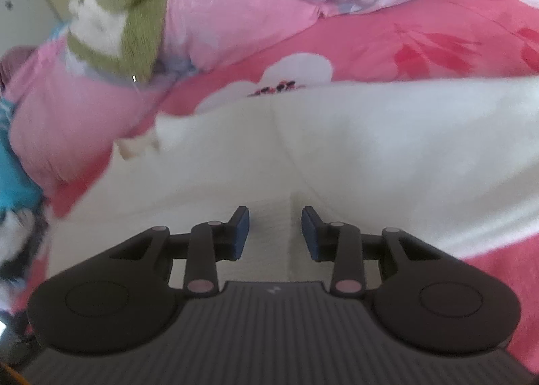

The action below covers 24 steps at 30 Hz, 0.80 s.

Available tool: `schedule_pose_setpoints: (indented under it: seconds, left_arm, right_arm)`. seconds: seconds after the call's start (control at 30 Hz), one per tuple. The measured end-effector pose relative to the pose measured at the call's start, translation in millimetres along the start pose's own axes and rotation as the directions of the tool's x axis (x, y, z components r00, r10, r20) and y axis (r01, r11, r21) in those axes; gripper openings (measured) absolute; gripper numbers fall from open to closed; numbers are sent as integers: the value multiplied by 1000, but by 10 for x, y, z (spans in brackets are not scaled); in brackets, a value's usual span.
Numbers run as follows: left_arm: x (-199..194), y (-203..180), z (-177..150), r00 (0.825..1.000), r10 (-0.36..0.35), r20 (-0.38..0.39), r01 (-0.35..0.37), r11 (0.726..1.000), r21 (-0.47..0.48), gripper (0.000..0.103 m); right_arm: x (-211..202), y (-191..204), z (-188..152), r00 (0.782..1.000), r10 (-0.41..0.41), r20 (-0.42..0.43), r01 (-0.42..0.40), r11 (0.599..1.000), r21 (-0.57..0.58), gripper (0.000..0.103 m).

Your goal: Fold clothes

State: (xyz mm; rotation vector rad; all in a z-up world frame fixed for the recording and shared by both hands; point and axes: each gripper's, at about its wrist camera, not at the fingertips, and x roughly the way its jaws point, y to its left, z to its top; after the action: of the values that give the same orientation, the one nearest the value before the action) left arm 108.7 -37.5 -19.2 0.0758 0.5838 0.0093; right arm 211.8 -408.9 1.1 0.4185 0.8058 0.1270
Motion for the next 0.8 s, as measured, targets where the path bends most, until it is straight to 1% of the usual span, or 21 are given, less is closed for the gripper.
schedule_pose_setpoints:
  seconds: [0.03,0.07,0.1,0.17,0.23,0.33,0.47,0.53,0.6,0.73,0.8]
  left_arm:
    - [1,0,0,1000,1,0,-1,1000,-1,85]
    - [2,5,3,1000,0,1,0,1000,-2,85]
    - [4,14,14,1000,-1,0,1,1000,-7,85]
    - [8,34,36,1000,-1,-2,1,1000,-16,85]
    - [18,64,66,1000,11,0,-11,999,-31,85]
    - [33,108,102,1000,16,4,-16,999,-51,85]
    - [23,105,117,999,24,27,-23,999,-45,85]
    - [16,78,112,999,28,35,-27,999,-30,85]
    - [14,46,103,999,31,39,-30,999,-12,85]
    - [39,28,90,999,33,29,-33,999,-3,85]
    - [56,33,87,999,32,21,-32,999,-7,86]
  right_arm:
    - [11,15,6,1000,2,2,-2,1000,-5,31]
    - [9,35,8,1000,2,7,-1,1000,-18,22]
    - [5,56,9,1000,0,12,0,999,-34,4]
    - [-12,72,19,999,22,27,-20,998,-55,3]
    - [-69,97,52,998,24,65,-19,997,-80,3]
    - [-122,117,141,993,40,109,-30,996,-86,2]
    - [-120,151,230,989,44,143,-29,994,-106,2]
    - [-87,137,243,988,36,152,-20,994,-103,2]
    - [-19,108,220,988,11,154,6,994,-113,2]
    - [124,-2,132,991,-1,131,16,993,-115,3]
    - [195,-59,87,993,-6,118,20,993,-115,6]
